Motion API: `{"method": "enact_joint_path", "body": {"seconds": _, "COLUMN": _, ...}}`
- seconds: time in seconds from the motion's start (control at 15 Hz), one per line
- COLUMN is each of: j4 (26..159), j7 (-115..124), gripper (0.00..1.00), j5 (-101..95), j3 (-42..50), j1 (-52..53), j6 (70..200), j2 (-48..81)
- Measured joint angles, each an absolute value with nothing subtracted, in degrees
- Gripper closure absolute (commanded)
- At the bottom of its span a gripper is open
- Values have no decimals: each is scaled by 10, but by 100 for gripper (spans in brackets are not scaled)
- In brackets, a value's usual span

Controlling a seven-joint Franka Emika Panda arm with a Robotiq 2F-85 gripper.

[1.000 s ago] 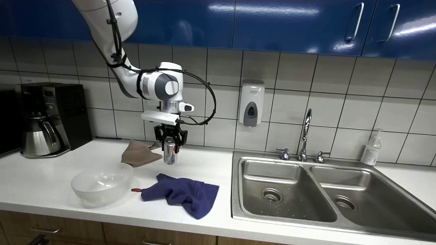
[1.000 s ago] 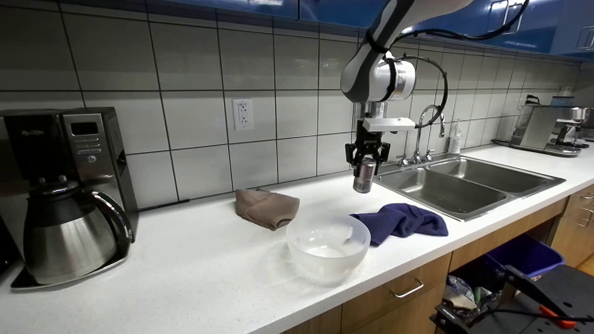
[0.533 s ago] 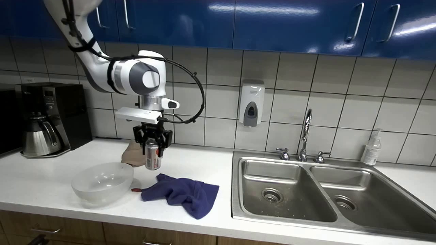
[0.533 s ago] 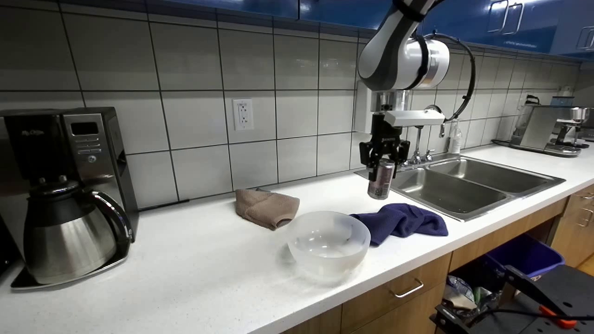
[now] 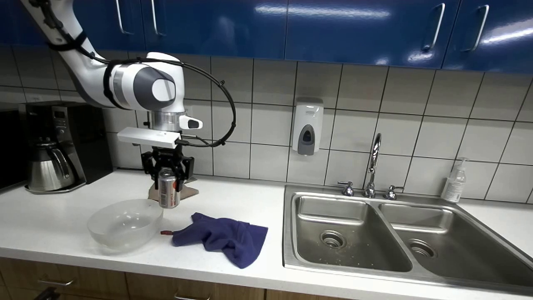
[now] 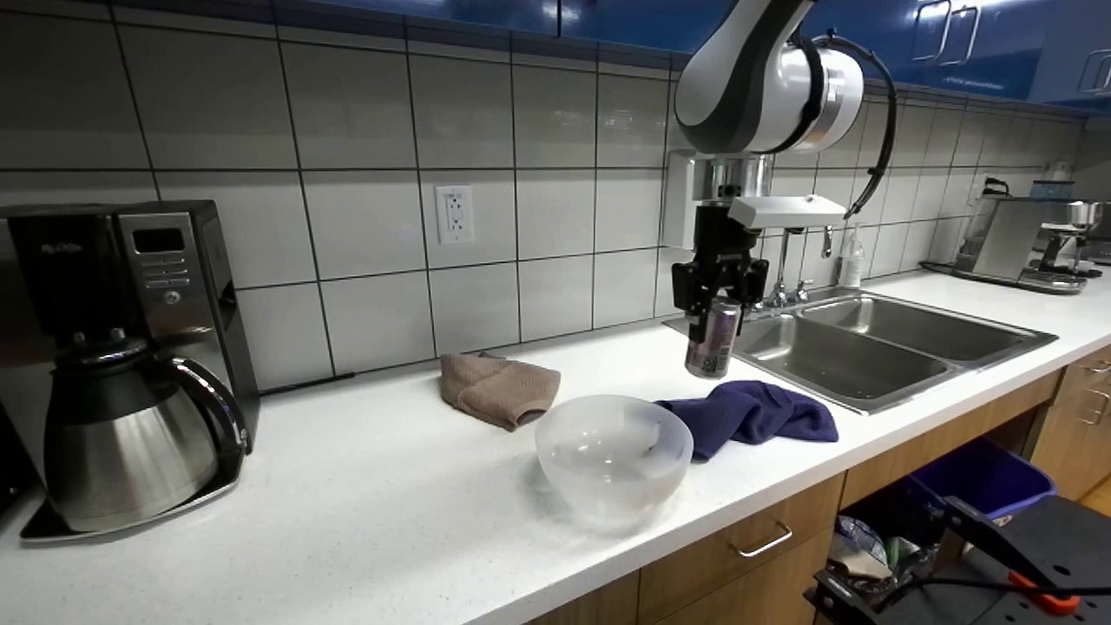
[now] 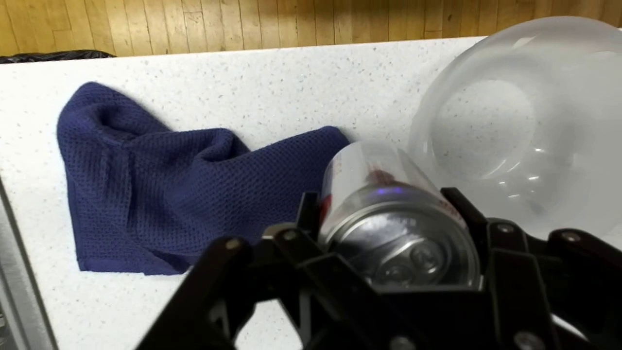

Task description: Put the grey can in the plastic bowl

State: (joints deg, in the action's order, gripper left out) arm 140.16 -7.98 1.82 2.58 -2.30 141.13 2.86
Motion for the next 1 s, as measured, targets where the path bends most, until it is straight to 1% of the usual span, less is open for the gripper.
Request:
{"method": "enact_joint_path", "body": {"seconds": 0.53, "j4": 1382, "j7": -80, "gripper": 61, "j5": 18, "j3": -9, "j1": 17, "j6": 1411, "j2": 45}}
{"method": "enact_joint_path", "body": {"seconds": 1.0, "j4": 1364, "j7": -80, "gripper": 61, "j5": -7, "j3": -34, "j1": 47, "j6": 1440, "j2": 116}}
